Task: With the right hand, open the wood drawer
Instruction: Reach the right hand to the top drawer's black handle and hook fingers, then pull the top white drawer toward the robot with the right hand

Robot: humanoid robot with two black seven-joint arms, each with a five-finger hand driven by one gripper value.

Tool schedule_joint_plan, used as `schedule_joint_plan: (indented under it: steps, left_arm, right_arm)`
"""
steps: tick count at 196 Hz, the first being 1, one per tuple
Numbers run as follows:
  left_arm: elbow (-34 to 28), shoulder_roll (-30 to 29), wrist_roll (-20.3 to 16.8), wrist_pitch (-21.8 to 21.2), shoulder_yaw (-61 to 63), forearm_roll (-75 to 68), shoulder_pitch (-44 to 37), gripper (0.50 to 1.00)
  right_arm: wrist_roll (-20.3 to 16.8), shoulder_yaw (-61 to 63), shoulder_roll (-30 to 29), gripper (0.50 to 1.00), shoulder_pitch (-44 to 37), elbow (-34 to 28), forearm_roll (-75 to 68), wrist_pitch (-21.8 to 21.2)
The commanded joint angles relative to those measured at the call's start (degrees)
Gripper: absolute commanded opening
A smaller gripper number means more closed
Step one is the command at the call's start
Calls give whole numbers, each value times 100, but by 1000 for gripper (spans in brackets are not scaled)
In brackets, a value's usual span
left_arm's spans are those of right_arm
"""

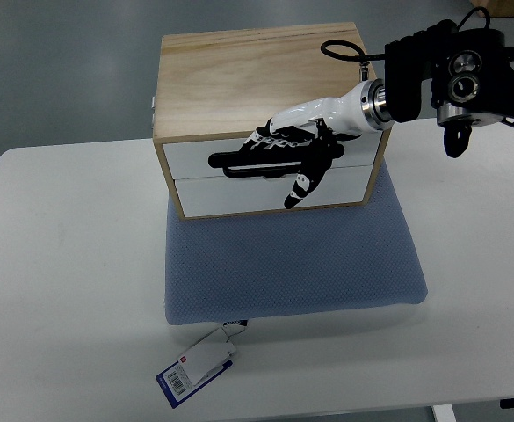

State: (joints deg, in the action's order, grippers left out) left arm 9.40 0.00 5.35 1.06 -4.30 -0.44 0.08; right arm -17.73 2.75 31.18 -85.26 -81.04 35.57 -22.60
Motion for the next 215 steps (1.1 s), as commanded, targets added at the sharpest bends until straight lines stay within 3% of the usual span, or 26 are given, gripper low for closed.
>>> schedule_joint_plan:
  steps: [1, 133, 215]
  left_arm:
    - [0, 0, 1, 0, 0, 0, 1, 1000]
    - [0, 0, 1, 0, 0, 0, 1, 1000]
    - [0, 0, 1, 0, 0, 0, 1, 1000]
  right_arm:
    - [-3, -38, 2, 915, 1, 9, -15, 71]
    - [-214, -354, 11, 915, 9, 44, -15, 212]
    - [-266, -363, 82, 915, -34, 27, -15, -289]
